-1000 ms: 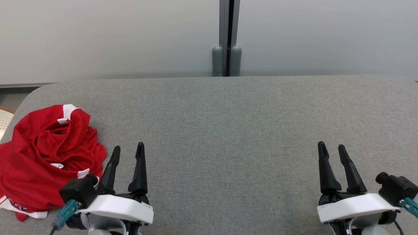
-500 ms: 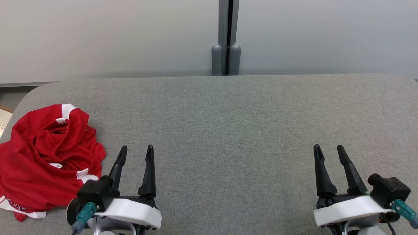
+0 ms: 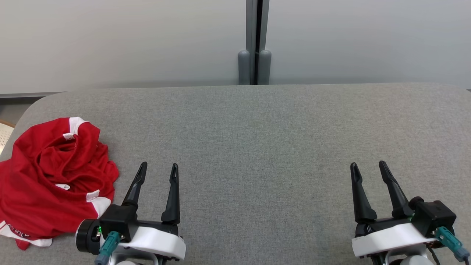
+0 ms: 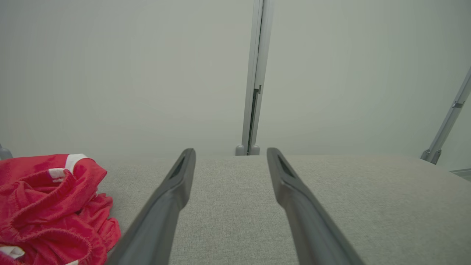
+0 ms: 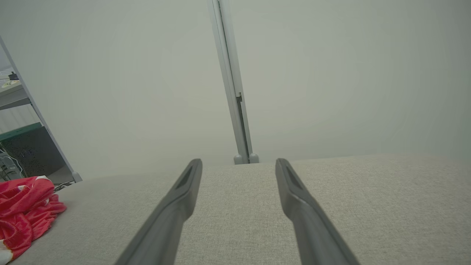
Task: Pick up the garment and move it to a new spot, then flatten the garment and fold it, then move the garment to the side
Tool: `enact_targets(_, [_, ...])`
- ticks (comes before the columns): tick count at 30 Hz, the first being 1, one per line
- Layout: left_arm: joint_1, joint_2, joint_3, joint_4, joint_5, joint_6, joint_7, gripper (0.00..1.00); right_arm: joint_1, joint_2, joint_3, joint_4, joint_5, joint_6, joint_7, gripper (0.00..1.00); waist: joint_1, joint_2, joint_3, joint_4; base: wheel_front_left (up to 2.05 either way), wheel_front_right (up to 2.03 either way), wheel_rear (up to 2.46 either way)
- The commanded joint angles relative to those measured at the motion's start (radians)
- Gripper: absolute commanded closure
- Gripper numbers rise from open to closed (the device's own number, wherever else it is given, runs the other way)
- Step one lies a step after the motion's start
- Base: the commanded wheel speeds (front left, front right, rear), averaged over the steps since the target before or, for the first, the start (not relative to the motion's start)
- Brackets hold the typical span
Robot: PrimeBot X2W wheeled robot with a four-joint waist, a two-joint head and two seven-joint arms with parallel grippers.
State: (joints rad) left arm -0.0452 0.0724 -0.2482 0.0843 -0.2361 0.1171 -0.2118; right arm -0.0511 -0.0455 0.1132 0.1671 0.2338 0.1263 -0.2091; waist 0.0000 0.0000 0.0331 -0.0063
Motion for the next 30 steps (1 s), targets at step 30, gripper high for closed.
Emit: enact_targets(30, [0.014, -0.009, -0.014, -0.008, 0.217, -0.011, -0.053, 0.00, 0.012, -0.007, 0.050, 0.003, -0.207, 0.006, -0.058, 0.00, 0.0000, 0.0000, -0.006, 0.003, 0.00, 0.00, 0.00])
